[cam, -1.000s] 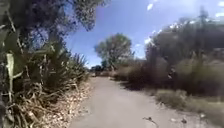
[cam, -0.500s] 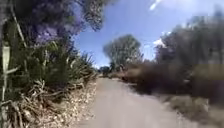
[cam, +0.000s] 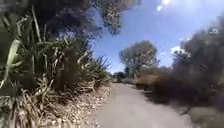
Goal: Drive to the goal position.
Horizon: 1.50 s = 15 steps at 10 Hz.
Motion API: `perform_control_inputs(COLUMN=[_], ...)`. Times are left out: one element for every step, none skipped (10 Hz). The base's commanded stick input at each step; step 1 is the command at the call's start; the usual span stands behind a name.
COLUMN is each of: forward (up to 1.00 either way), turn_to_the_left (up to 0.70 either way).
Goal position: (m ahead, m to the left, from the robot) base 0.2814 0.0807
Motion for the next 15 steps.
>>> perform_control_inputs(forward=[1.00,1.00,1.00,1.00,1.00,1.00,1.00,1.00,0.00,0.00,0.00,0.00,0.00,0.00,0.00], turn_to_the_left=[0.24,0.19,0.14,0.09,0.04,0.00,0.00,0.00,0.00,0.00,0.00,0.00,0.00,0.00,0.00])
